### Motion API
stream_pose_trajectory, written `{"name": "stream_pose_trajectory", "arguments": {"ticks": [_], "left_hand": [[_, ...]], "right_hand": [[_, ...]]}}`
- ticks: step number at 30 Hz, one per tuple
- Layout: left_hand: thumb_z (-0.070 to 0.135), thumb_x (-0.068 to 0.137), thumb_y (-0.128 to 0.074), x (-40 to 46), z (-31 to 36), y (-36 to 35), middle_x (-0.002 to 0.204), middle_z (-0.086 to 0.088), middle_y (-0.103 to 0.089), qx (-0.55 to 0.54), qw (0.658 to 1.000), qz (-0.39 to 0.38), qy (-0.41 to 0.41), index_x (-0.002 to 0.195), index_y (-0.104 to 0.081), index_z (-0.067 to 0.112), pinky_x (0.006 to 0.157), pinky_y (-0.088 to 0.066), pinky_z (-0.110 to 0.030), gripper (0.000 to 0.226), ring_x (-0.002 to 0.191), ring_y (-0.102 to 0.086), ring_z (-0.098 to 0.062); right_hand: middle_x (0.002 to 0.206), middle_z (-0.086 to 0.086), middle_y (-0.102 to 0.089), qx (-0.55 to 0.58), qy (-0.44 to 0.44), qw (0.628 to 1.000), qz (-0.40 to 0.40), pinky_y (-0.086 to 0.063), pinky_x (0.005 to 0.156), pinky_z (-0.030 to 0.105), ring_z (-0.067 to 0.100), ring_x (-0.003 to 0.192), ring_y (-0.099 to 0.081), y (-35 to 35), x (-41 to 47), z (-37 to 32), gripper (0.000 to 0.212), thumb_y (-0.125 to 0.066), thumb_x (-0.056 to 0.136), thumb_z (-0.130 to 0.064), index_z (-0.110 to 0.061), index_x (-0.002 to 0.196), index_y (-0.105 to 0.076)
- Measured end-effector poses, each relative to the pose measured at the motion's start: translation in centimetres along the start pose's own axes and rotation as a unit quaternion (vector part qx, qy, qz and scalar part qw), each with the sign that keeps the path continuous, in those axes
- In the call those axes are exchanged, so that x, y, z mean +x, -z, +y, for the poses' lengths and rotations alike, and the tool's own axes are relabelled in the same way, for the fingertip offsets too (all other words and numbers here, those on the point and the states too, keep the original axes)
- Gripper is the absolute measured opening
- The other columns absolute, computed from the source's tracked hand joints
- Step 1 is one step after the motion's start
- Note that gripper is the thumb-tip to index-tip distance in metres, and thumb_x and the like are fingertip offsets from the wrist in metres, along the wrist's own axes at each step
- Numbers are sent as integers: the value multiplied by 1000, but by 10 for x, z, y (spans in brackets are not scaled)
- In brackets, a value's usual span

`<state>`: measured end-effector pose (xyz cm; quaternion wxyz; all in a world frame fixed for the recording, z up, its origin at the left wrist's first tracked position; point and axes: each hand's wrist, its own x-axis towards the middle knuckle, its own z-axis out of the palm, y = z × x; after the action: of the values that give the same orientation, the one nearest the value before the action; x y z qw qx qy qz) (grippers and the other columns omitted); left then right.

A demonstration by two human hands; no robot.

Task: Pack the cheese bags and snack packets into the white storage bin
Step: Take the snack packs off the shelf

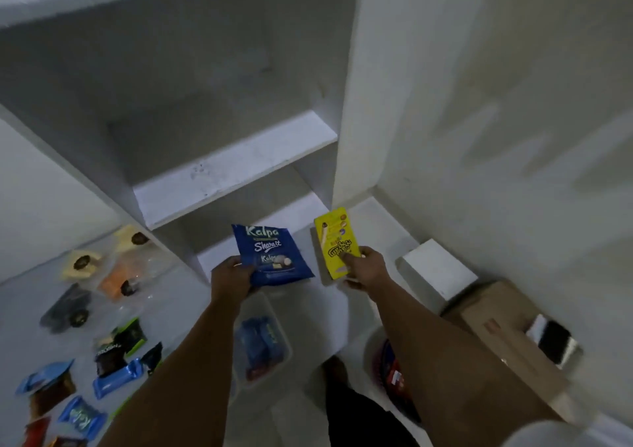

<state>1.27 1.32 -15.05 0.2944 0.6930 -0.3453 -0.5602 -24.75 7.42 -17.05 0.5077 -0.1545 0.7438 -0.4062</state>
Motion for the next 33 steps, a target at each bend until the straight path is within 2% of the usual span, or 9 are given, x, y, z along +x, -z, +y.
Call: {"name": "stream_pose_trajectory", "arguments": {"ticks": [3,7,13,16,19,24,28,29,33], "left_hand": [[11,87,-72,-32,-6,-14,98,-19,-73,55,996,-50,-41,97,-72,10,65,-52,-35,10,75,-66,-29],[1,84,-70,-84,-29,-52,101,-25,-72,105,984,-132,-55,94,-70,8,61,-45,-29,12,73,-61,-27],[-10,86,-64,-162,-77,-122,100,-18,-69,153,953,-261,-36,106,-67,4,60,-52,-31,24,76,-65,-28],[-7,86,-65,-181,-101,-159,106,-18,-70,200,933,-299,-24,107,-67,6,72,-59,-41,25,86,-67,-32],[-6,87,-63,-192,-123,-196,105,-19,-70,241,912,-332,-4,105,-67,6,82,-60,-45,22,85,-68,-30],[-2,87,-67,-193,-165,-259,109,-19,-70,299,894,-334,27,89,-66,17,84,-60,-54,20,98,-69,-37],[9,87,-70,-191,-195,-296,92,-8,-68,371,874,-314,20,84,-65,21,88,-60,-51,13,92,-66,-29],[12,88,-70,-192,-199,-301,94,-5,-67,401,862,-308,-7,90,-66,20,92,-58,-48,9,95,-65,-29],[27,89,-70,-200,-196,-307,121,-8,-63,456,836,-303,-39,126,-62,10,96,-53,-38,42,112,-62,-28]], "right_hand": [[102,16,-74,32,-6,998,51,-62,67,39,27,79,-71,40,-47,31,29,-76,86,-29,-15,108,-64],[100,15,-75,64,-28,990,119,-59,55,33,27,76,-72,96,-107,83,33,-72,86,-20,-12,116,-62],[100,17,-76,92,-88,973,192,-61,80,57,35,89,-75,181,-166,178,27,-66,85,-14,-7,111,-69],[97,20,-76,111,-128,961,217,-61,74,53,37,84,-75,210,-187,206,13,-62,86,-12,-9,96,-71],[99,21,-74,120,-168,952,225,-63,65,47,38,86,-74,236,-186,225,22,-66,84,-14,-7,104,-70],[95,19,-72,135,-218,944,207,-60,57,39,34,79,-73,269,-153,248,38,-72,83,-18,-3,116,-60],[101,11,-64,82,-251,949,173,-61,74,46,29,89,-64,285,-125,253,51,-72,86,-30,-15,128,-47],[105,10,-60,51,-253,952,163,-60,77,47,30,92,-61,288,-121,251,56,-71,87,-32,-14,134,-46],[111,6,-58,-82,-214,965,129,-58,84,44,28,96,-59,298,-106,241,56,-68,90,-34,-9,136,-49]]}}
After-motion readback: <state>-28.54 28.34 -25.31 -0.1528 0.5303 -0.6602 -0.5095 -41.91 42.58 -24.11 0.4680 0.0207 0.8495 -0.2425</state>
